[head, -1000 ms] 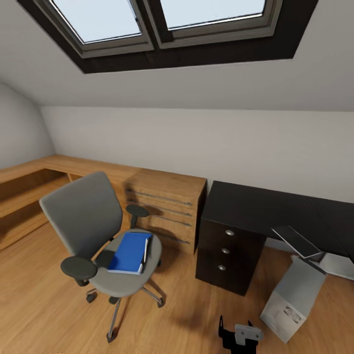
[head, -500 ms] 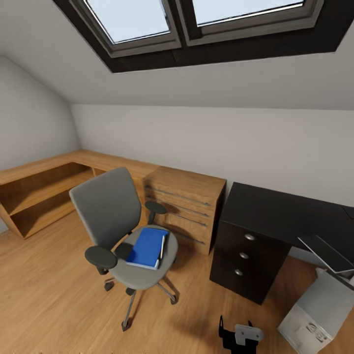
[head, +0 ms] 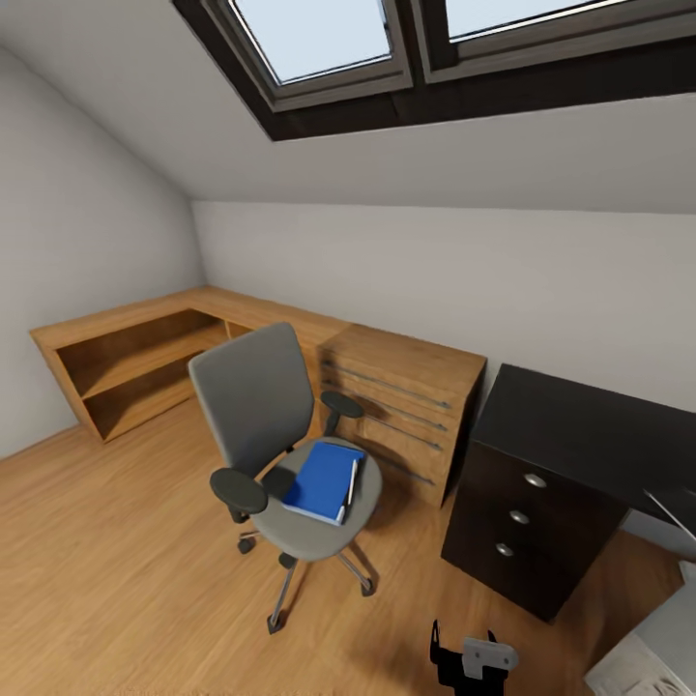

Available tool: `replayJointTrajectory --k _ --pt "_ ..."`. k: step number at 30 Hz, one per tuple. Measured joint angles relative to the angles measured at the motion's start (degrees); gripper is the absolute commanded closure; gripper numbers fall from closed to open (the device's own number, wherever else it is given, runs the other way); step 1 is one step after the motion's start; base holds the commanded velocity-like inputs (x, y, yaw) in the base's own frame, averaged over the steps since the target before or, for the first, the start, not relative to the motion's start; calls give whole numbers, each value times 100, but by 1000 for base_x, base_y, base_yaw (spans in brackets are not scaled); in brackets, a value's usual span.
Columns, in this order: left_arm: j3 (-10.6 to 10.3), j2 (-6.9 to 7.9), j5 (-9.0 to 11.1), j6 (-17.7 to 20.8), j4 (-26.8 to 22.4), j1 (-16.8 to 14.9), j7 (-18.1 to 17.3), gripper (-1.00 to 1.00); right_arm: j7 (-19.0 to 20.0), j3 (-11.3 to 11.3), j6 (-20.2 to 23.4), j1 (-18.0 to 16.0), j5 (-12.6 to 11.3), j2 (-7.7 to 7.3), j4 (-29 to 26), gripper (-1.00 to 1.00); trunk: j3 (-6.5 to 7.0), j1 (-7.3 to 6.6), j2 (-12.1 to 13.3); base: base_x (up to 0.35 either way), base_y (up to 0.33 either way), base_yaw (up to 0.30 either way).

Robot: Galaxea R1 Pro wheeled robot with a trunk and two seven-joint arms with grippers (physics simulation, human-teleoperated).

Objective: In the bedroom, organize the workspace by keeping the computer under the desk, ensuring the monitor is on the desk, placing the keyboard on the desk next to the monitor, placing the mouse on the desk next to the keyboard, moving the folder from the swivel chair onto the desk next to the mouse, stacking the notebook on top of the folder with the pen on top of the notebook, and positioning the swivel chair next to the desk.

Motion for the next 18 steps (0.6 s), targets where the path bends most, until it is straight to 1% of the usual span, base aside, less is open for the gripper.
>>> replayJointTrajectory --k 18 --pt "0 0 -7 -3 0 0 -7 -100 0 -2 1 0 -8 -4 -2 -100 -56 0 0 0 0 260"
